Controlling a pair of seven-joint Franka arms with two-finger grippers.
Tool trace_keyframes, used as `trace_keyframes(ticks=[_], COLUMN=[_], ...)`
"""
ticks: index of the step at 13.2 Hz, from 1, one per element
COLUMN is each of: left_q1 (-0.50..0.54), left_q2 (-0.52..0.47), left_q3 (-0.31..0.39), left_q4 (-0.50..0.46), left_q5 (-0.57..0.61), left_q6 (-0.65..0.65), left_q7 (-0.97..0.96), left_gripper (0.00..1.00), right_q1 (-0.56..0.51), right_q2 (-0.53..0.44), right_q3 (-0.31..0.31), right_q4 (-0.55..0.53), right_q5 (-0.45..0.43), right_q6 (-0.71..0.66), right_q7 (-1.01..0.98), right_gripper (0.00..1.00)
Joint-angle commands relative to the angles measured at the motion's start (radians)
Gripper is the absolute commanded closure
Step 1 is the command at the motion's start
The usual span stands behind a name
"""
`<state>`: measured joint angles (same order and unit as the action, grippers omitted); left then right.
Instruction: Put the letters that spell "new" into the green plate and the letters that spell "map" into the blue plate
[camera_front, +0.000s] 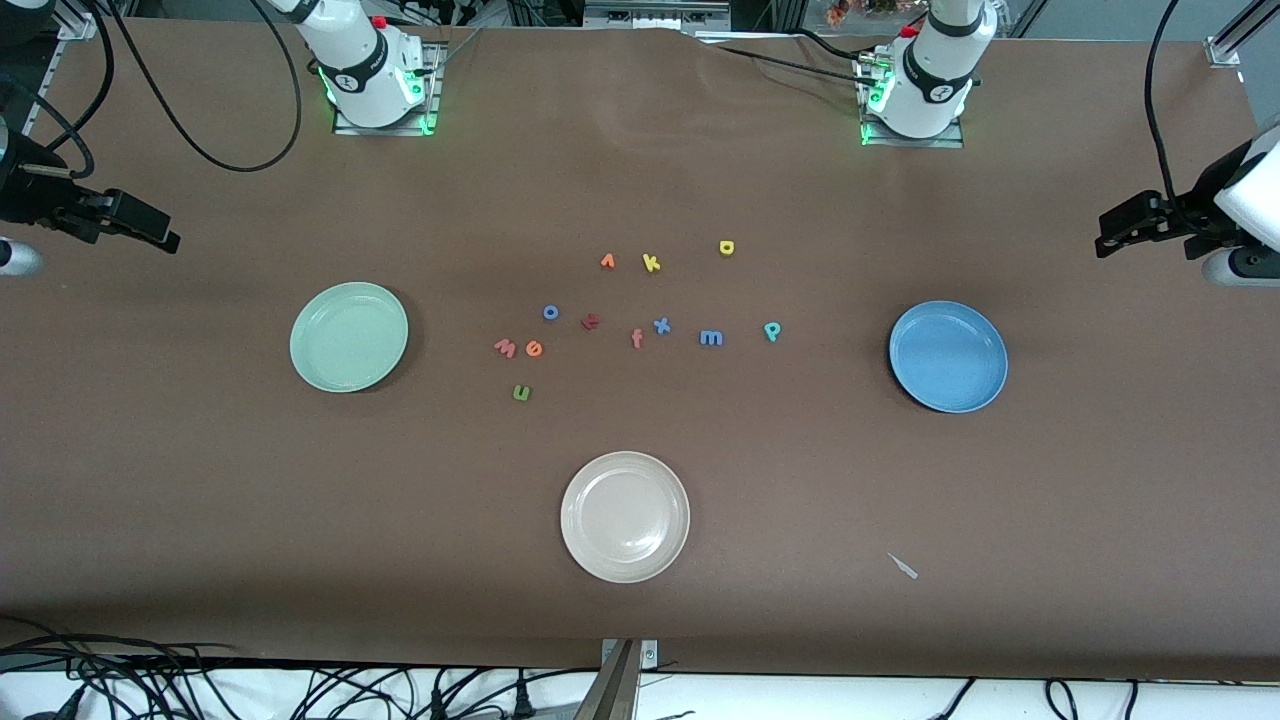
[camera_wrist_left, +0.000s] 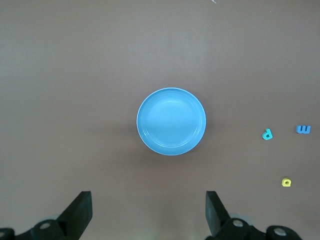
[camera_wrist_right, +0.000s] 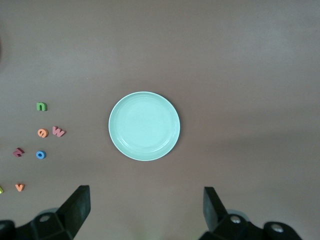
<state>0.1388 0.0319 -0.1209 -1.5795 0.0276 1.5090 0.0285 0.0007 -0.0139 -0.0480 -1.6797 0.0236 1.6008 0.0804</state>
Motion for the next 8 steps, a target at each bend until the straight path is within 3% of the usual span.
trace_keyframes(ticks=[1, 8], left_q1=[-0.001, -0.001], left_q2=[-0.015, -0.009], left_q3=[0.003, 0.003], left_q4=[-0.020, -0.020], left_q5=[-0.020, -0.020], left_q6=[0.017, 0.017], left_q7=[0.027, 0.027], left_gripper=[0.00, 0.00], right_q1=[-0.002, -0.002], right_q2=[-0.020, -0.020], right_q3=[0.004, 0.004], right_q4=[-0.011, -0.011], right_q5=[0.015, 0.015], right_q6=[-0.004, -0.004], right_q7=[0.004, 0.002], right_gripper=[0.00, 0.00])
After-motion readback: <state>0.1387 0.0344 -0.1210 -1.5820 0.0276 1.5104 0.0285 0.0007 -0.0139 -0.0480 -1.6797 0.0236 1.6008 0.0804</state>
